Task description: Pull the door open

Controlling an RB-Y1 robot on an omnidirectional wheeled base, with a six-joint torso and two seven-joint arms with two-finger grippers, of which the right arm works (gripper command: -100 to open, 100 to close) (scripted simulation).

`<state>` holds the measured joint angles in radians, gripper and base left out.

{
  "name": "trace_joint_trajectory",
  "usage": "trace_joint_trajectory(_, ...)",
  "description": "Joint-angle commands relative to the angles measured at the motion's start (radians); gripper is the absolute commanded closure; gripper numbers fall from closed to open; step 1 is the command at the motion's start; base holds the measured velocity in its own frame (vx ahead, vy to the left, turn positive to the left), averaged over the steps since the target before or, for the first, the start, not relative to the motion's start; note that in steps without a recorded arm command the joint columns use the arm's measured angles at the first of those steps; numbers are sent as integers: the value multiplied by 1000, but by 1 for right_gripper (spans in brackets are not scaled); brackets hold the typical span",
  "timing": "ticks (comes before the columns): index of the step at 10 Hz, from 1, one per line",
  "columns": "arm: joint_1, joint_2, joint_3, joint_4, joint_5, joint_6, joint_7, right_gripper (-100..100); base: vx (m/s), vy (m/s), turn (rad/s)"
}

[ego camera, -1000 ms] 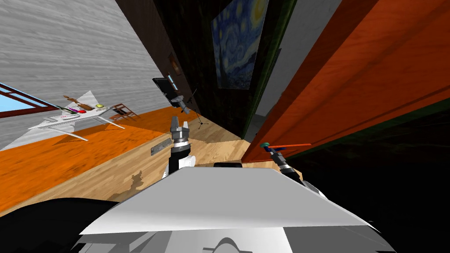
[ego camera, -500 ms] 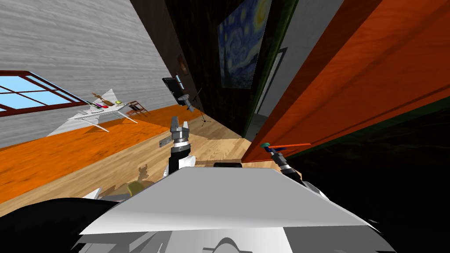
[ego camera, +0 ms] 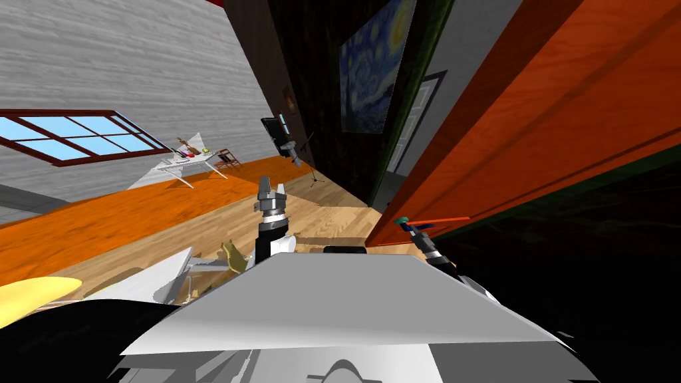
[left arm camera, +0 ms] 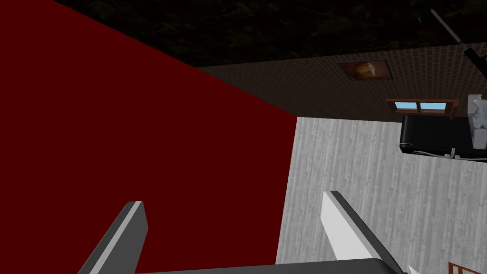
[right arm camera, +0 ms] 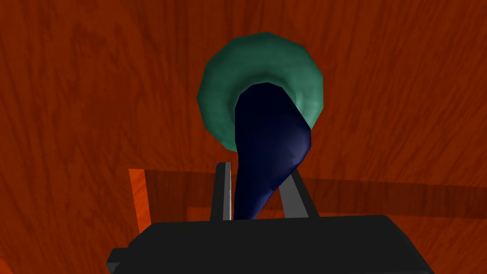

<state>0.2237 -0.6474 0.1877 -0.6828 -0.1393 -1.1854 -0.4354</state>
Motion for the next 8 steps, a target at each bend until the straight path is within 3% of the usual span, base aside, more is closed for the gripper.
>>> trace_joint_trajectory(1,-1,-5,-1,4,-1,-11,-1,100,-168,-82,109)
trace_joint_trajectory(4,0,-1,9,8,3,-16,-4,100,-119,-52,84)
trace_joint_trajectory(8,-4,-7,13,24,5,-35,-8,100,-208,-68,167)
